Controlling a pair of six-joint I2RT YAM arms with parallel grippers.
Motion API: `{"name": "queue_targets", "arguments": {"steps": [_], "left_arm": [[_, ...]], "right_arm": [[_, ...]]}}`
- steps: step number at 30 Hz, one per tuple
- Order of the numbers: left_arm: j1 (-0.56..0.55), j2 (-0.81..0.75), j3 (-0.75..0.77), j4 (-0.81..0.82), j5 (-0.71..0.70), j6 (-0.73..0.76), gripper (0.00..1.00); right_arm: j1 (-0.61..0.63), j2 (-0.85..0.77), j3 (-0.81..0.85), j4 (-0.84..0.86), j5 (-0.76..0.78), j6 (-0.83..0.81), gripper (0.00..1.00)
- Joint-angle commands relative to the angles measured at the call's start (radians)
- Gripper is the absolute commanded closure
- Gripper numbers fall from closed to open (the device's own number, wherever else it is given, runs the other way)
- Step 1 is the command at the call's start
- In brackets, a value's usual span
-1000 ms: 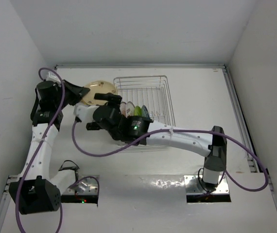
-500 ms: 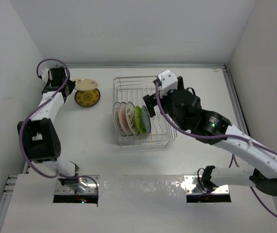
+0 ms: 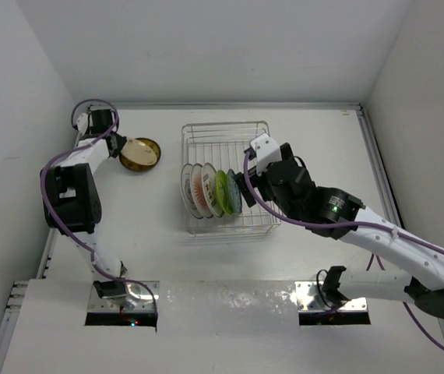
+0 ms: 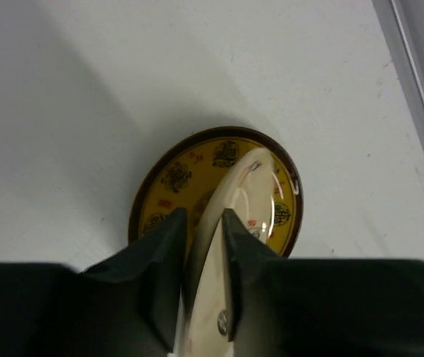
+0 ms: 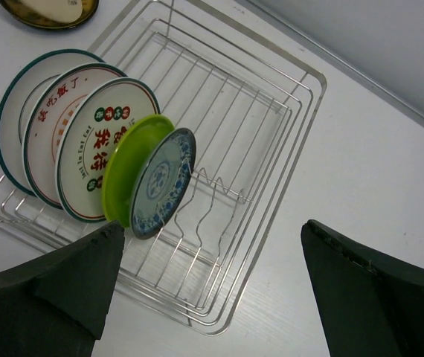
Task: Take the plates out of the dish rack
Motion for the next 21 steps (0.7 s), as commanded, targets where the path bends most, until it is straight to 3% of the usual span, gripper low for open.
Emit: {"name": "queue_targets", "arguments": {"steps": [1,5,6,8,12,15,17,21], "left_arm": [[0.013,-0.006,0.012,0.030,-0.002,-0.001,0.73],[0.012,-0.008,0.014,0.004,-0.003,-0.005,0.34],[0.013,-0.008,0.017,-0.008,-0.003,-0.007,0.27],[0.012,-0.005,0.040,-0.059,0.009,-0.001,0.04],[0.012,0.063,0.132,-0.187,0.073,0.039,0.00],[0.010,0.100,0.167,-0.262,0.101,0.051,0.00],[0.012,0.045,0.169,-0.277,0.086,0.050,0.00],[0.007,-0.176,0.114,-0.279,0.058,0.091,0.00]], "right_arm": [[-0.004,0.004,-0.012,0.030,-0.003,0.035,0.01],[-0.030,0.033,-0.023,0.019,-0.033,0.074,0.01],[-0.047,0.044,-0.023,0.015,-0.064,0.089,0.01],[-0.117,0.085,-0.026,0.009,-0.174,0.143,0.01],[-0.229,0.174,-0.016,0.019,-0.312,0.264,0.01],[-0.233,0.240,0.020,0.035,-0.293,0.310,0.01],[-0.233,0.289,0.052,0.044,-0.282,0.321,0.01],[-0.234,0.366,0.086,0.064,-0.265,0.353,0.15]]}}
